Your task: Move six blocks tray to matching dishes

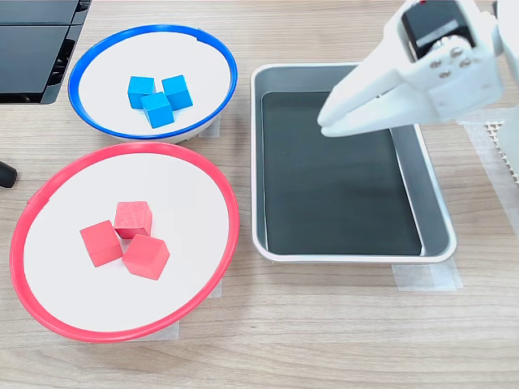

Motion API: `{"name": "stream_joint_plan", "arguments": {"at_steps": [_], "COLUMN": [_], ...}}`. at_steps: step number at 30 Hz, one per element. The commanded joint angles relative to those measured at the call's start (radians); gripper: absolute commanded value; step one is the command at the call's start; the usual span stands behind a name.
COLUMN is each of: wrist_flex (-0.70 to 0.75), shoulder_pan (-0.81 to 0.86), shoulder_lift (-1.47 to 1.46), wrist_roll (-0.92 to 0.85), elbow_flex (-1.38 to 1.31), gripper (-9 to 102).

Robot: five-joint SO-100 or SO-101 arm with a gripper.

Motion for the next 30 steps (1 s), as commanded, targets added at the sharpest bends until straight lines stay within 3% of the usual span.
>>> {"name": "stream_joint_plan", "arguments": {"at_steps": [1,3,11,13,30], "wrist_flex": [0.130,0.195,0.196,0.196,0.196], "shoulder_pan": [-0.003,0.014,0.044,0.044,0.044], "shoulder_lift": [0.164,0.216,0.216,0.216,0.216], "wrist_roll": [0.009,0.020,0.058,0.058,0.058], "elbow_flex": [0.052,0.067,0.066,0.066,0.066], "gripper": [0,0,4,0,0]}}
